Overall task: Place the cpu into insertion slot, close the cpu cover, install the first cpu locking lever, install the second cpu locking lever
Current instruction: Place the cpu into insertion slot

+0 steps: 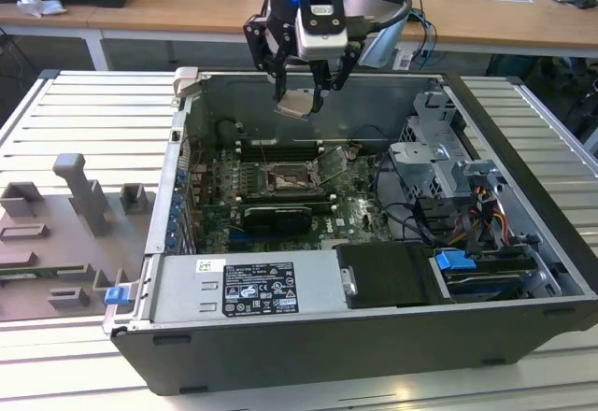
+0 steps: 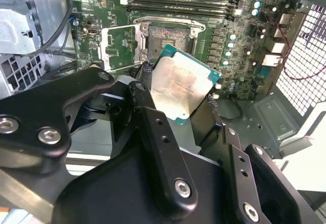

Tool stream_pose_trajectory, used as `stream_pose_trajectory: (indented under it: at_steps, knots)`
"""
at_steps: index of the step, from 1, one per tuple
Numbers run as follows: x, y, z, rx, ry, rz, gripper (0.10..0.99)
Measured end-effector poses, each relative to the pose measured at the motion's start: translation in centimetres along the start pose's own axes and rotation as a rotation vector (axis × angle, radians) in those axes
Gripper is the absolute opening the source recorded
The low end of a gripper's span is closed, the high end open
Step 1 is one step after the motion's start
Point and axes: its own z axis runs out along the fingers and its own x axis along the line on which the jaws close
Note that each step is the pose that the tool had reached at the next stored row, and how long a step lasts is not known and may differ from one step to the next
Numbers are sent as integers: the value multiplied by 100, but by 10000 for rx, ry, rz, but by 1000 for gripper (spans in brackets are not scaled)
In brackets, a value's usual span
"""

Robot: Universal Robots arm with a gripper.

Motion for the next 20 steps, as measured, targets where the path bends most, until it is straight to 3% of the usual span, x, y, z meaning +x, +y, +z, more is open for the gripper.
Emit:
stream_pose_trajectory:
  at_steps: [20]
  knots:
    - [0, 0, 0, -14, -69, 768, 541]
